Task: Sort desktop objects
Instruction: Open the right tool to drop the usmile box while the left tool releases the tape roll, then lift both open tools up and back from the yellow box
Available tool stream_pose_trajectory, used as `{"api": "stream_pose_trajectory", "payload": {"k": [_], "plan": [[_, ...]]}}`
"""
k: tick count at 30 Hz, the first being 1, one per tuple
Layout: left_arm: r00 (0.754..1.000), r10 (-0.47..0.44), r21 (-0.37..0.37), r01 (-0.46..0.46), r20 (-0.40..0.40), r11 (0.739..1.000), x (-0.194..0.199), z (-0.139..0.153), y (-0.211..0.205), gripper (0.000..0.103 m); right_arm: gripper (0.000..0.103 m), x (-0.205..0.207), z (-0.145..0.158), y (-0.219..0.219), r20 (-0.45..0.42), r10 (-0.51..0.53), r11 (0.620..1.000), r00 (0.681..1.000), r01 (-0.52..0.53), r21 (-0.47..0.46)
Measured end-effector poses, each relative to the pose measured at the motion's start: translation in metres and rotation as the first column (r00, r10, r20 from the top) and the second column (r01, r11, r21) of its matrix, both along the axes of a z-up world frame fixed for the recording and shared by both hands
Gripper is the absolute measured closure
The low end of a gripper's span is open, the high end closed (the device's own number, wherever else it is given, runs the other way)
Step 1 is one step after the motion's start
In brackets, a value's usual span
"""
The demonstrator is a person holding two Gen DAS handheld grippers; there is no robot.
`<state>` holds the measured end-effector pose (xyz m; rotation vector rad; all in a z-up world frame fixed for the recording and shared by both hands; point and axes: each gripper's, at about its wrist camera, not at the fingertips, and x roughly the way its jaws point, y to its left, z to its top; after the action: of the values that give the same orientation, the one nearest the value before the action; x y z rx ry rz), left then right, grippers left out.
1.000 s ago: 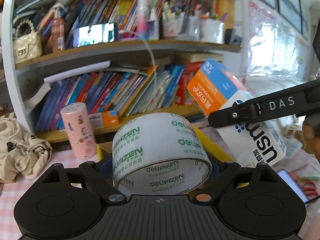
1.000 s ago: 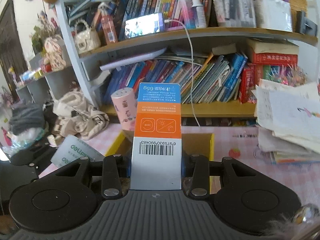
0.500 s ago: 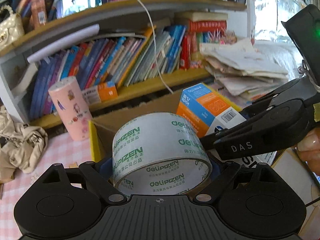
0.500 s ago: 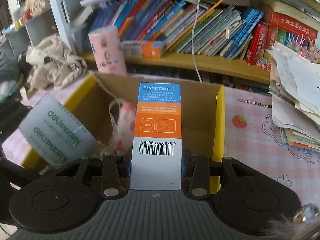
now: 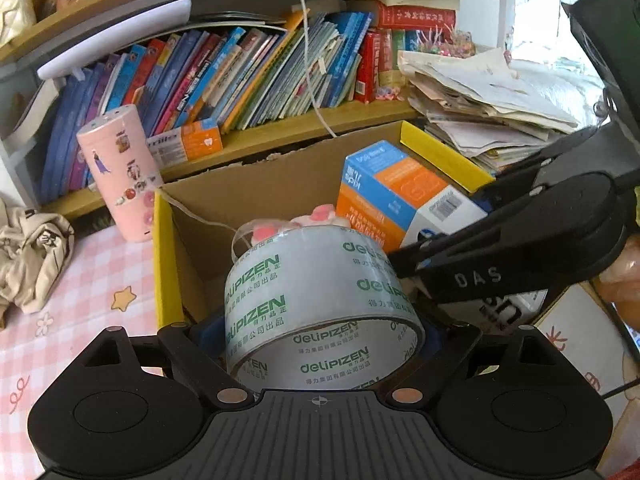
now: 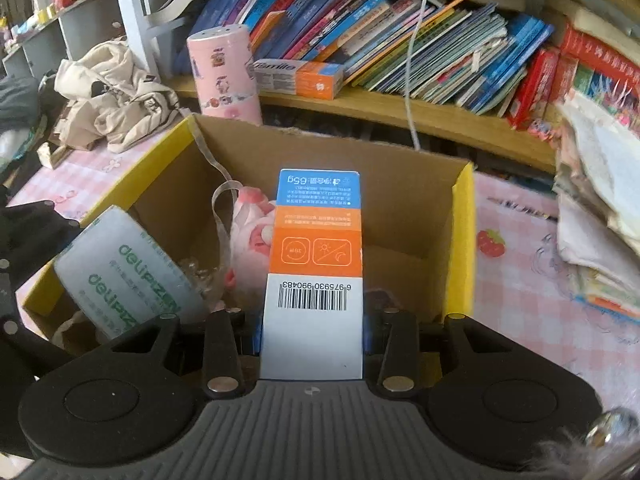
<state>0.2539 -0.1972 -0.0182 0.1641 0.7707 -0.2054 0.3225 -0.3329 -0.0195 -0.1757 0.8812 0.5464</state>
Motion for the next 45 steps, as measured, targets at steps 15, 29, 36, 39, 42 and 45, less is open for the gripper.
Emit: {"api": "stream_pose_trajectory", "payload": {"k": [15,29,36,39,42,45], "plan": [[0.987,0.037,0.024,-0.041,0.154,0.999,-0.041,0.034,0.003,0.006,0.028,-0.029,0.039,-0.017,0.102,-0.077,0.990,0.992,0.064,0.127],[0.966,0.170,-0.059,-0.161,0.197,0.985,-0.099,0.050,0.021,0.006,0.019,-0.089,0.048,-0.037,0.185,-0.135,0.984,0.973,0.109,0.140],[0.955,0.252,-0.091,-0.241,0.155,0.966,-0.123,0.035,0.039,0.006,0.017,-0.128,0.027,-0.026,0.172,-0.188,0.979,0.967,0.171,0.112],[0.951,0.278,-0.076,-0.270,0.134,0.960,-0.134,0.027,0.043,0.006,0.016,-0.148,0.013,-0.017,0.159,-0.201,0.979,0.967,0.191,0.076],[0.958,0.262,-0.071,-0.256,0.114,0.964,-0.146,0.022,0.047,0.006,0.015,-0.165,0.003,-0.008,0.136,-0.201,0.980,0.970,0.198,0.038],[0.963,0.248,-0.060,-0.242,0.110,0.968,-0.153,0.022,0.052,0.006,0.013,-0.176,0.001,-0.001,0.123,-0.209,0.978,0.970,0.207,0.025]]}}
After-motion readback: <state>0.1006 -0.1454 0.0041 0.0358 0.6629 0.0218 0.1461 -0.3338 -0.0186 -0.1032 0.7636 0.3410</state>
